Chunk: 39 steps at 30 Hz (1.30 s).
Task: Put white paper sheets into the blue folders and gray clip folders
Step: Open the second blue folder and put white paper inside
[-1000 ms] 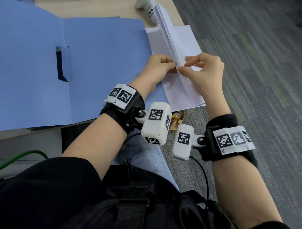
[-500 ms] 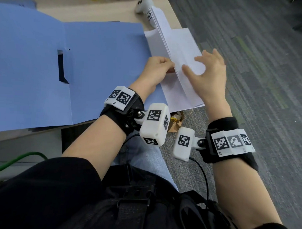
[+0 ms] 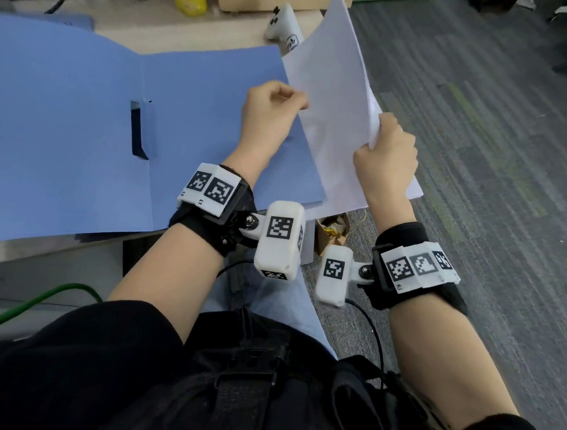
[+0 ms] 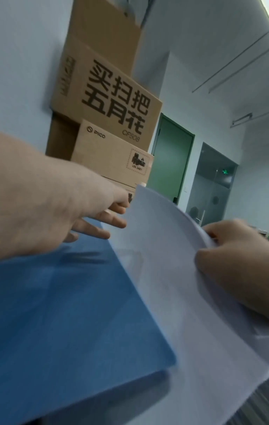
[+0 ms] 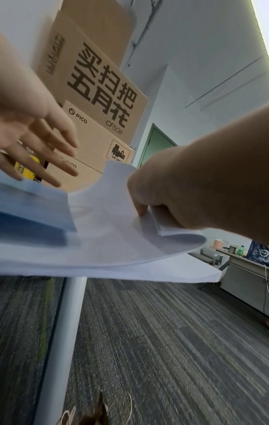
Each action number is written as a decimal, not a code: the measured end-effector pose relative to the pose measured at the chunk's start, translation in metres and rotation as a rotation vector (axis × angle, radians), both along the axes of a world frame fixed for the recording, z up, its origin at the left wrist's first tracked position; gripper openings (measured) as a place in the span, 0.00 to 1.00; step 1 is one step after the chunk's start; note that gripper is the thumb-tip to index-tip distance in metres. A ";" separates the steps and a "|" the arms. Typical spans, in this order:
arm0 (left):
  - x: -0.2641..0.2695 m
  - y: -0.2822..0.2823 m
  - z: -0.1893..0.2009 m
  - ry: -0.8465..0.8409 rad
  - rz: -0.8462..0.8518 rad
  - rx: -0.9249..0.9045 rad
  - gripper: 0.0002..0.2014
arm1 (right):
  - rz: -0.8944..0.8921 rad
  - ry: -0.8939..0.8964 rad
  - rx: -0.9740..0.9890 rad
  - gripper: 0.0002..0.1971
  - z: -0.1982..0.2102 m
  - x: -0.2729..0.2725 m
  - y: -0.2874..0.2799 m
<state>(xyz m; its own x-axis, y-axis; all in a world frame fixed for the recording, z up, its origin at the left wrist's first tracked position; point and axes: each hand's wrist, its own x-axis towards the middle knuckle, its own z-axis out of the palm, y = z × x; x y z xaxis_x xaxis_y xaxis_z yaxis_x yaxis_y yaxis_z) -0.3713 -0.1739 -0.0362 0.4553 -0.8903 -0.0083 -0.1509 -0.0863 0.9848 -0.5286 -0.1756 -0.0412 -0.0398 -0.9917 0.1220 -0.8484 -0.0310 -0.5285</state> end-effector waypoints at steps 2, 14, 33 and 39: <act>0.013 0.006 -0.003 -0.049 0.053 0.008 0.08 | -0.038 -0.002 -0.113 0.22 0.006 0.002 0.001; 0.038 0.029 -0.013 0.092 -0.033 0.032 0.15 | -0.053 -0.408 -0.915 0.21 0.048 0.032 0.010; 0.099 0.089 0.014 -0.007 0.140 -0.415 0.10 | 0.220 -0.976 -0.146 0.05 0.012 0.094 0.028; 0.097 0.095 0.008 0.053 0.147 -0.376 0.08 | 0.210 -1.103 -0.035 0.11 0.007 0.097 0.033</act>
